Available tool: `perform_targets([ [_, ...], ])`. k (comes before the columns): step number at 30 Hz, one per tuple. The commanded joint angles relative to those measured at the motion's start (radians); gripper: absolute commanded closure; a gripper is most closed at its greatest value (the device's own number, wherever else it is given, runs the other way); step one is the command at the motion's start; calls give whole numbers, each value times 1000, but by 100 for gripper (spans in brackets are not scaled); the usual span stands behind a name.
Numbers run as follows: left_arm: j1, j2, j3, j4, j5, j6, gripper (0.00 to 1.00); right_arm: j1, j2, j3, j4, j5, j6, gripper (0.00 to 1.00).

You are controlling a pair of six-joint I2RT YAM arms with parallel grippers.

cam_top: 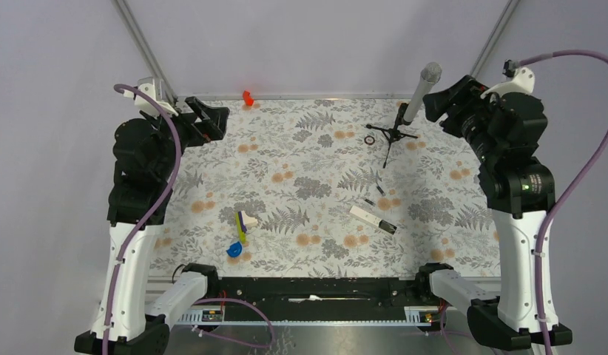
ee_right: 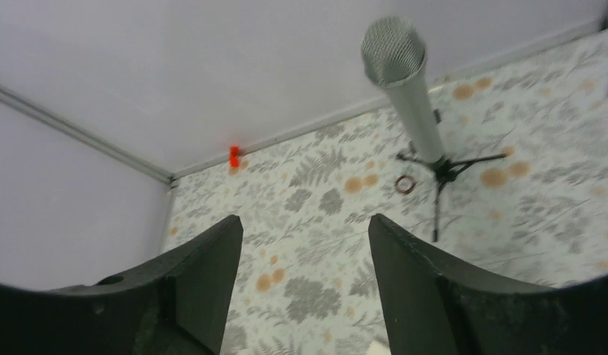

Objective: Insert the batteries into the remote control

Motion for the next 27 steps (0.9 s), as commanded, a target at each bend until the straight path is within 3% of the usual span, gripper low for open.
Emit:
perform_targets([
  [1,1,-24,-67,102,-3,-34,1,-4,-1,-165,-34,-214,289,33],
  [6,2,-42,-143,126,78,-61,1,-4,-63,-434,93,-285,478,37],
  [13,-26,-35,-257,324,371,-56,1,-4,-53,-544,102,-244,481,39],
  [21,-415,95,-311,369,247,136,2,-4,-46,-573,102,-174,463,41],
  [27,-580,276,-363,464,373,323,2,-4,-28,-565,42,-112,417,40],
])
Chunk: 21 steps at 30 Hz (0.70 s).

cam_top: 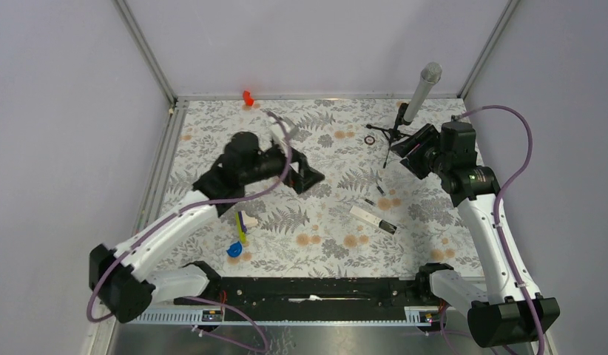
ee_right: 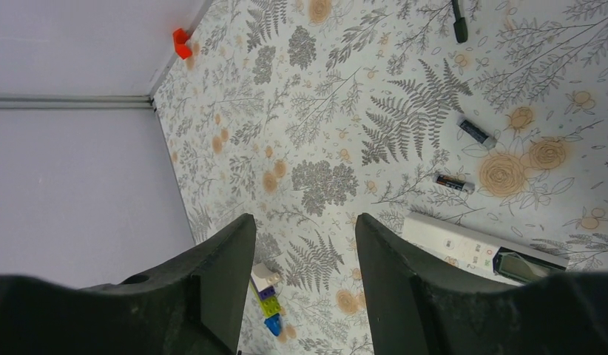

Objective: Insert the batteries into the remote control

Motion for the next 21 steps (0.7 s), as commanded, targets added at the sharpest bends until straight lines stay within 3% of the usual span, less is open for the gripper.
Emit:
perform_targets([
  [1,-94,122,-36,124,117,219,2,-3,9,14,-58,97,-42,38],
  [6,-118,312,-15,246,369,348,9,-3,22,33,-122,146,-82,29],
  [9,-139,470,107,192,463,400,10,-2,26,32,-164,184,-87,20],
  [14,-208,627,205,115,438,561,8,-6,5,-15,-201,170,-53,13],
  [15,-215,656,217,115,435,573,2,-8,3,-17,-207,166,-50,12],
  [21,-229,782,241,175,446,566,1,-29,-12,-35,-250,127,33,10],
])
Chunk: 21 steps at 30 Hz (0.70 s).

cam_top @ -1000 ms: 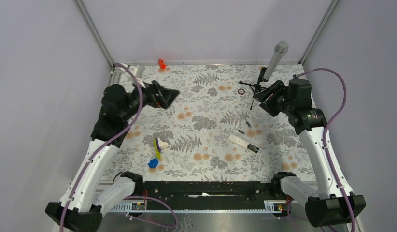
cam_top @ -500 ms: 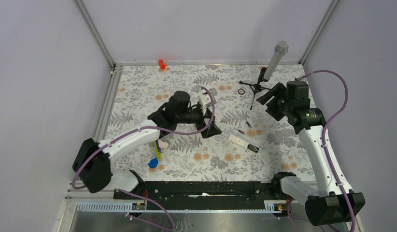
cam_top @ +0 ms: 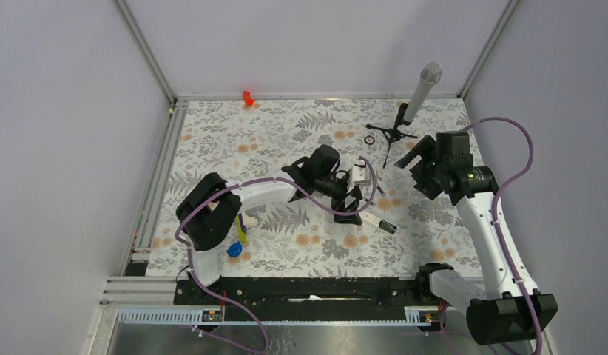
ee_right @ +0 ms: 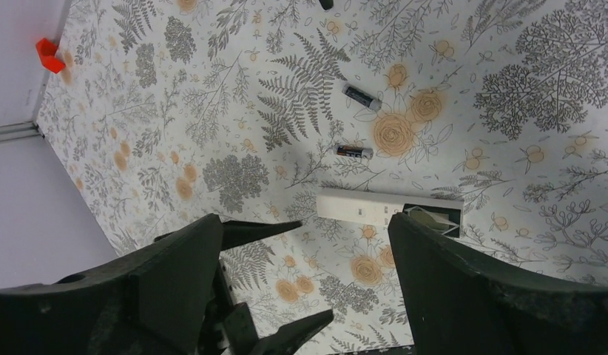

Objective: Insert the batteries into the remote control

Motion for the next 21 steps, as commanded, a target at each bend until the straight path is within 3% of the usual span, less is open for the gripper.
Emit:
perform_targets([
  [1,-7,63,41,73,32,60,1,-20,-33,-33,-34,-33,89,10],
  [6,-19,145,74,99,-71,71,3,-43,-25,-59,-19,-61,143,14],
  [9,-19,208,147,34,-81,89,6,-48,-45,-73,-20,-77,172,14],
  [14,-27,205,44,225,-60,29,5,-53,-76,-92,-20,-92,193,14],
  [21,-36,241,40,242,-47,46,4,-61,-110,-114,-22,-128,212,15],
])
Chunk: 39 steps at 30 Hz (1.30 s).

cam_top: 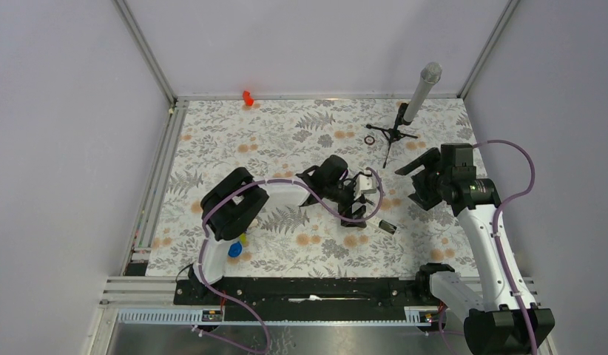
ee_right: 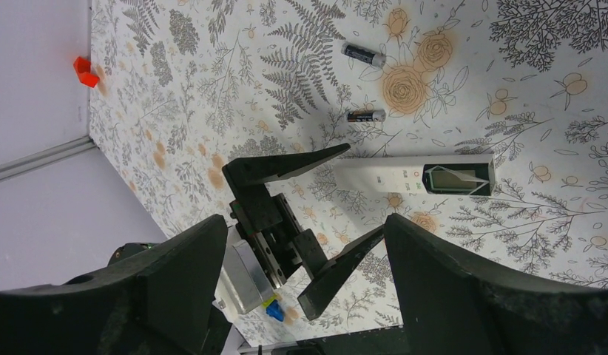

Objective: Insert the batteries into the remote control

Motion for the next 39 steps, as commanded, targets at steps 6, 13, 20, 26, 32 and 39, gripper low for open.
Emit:
perform_targets([
  [6,-14,29,-25,62,25,52,7,-10,-23,-1,-6,-32,32,16],
  [13,-19,45,-33,7,5,121,26,-10,-15,-1,-4,-42,34,16],
  [20,-20,-16,-109,21,-44,118,54,-10,-15,9,7,-21,28,16],
  [26,-24,-138,-270,185,-170,123,83,-11,-3,10,5,-20,9,16],
  [32,-23,-251,-325,136,-205,112,95,-11,8,3,31,-33,9,17],
  [39,104,-351,-368,118,-189,-166,95,-12,-1,-95,230,-123,-16,18],
])
